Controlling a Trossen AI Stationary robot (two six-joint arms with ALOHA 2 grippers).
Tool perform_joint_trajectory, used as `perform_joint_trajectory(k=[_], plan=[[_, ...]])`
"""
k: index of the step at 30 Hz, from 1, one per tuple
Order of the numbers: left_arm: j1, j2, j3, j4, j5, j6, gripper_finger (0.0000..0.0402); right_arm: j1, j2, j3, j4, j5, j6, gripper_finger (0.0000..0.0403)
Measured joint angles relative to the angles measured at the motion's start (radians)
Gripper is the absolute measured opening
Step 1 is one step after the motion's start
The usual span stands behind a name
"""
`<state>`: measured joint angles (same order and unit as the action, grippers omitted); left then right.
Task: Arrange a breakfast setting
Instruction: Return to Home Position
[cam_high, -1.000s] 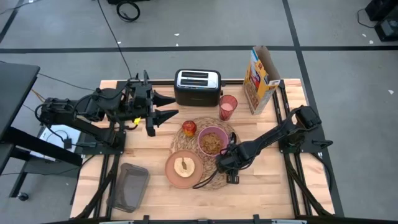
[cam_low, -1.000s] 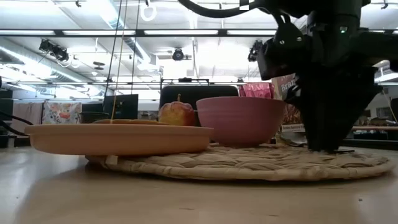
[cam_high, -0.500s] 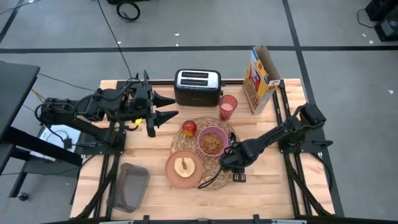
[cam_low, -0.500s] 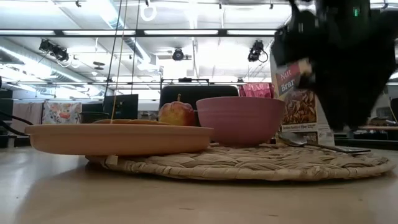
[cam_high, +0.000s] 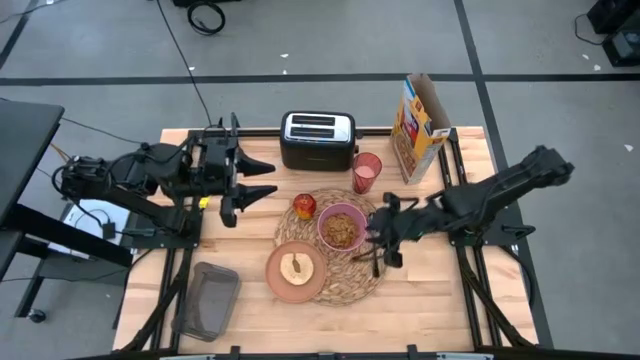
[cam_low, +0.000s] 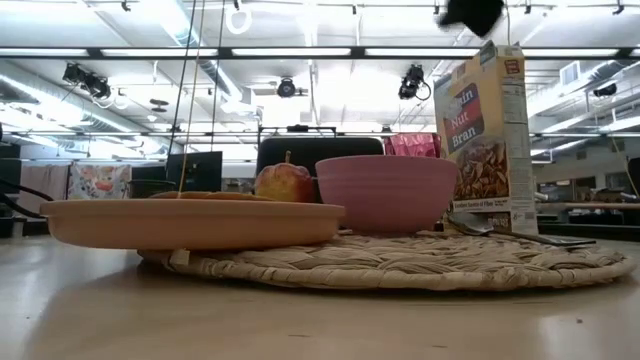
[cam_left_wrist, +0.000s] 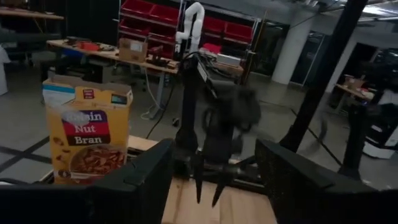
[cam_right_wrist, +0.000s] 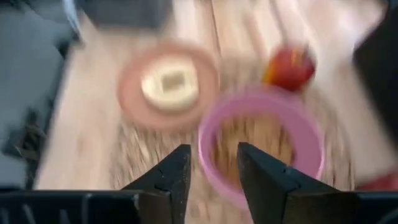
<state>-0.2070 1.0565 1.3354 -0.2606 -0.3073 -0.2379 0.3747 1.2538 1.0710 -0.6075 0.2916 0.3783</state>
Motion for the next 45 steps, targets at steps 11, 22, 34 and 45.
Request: perform_joint_trajectory(k=[11,22,34,45], plan=[[0.015,0.021,-0.001,0.000,-0.004,0.077,0.0081,-0.140,-0.223,-0.008,0.187,-0.169,-0.289,0.0012],[0.037,-0.049,-0.234,0.238,-0.001,0.139,0.0012,-0.195,-0.444,-0.152,0.415,-0.312,-0.316,0.0008],[0.047,-0.167,-0.457,0.285,-0.024,0.141,0.0030,-0.195,-0.672,-0.233,0.285,-0.253,-0.354,0.0016],[0.098,-0.214,-0.486,0.232,-0.001,0.134,0.0030,-0.195,-0.831,-0.414,0.453,-0.246,-0.493,0.0017]])
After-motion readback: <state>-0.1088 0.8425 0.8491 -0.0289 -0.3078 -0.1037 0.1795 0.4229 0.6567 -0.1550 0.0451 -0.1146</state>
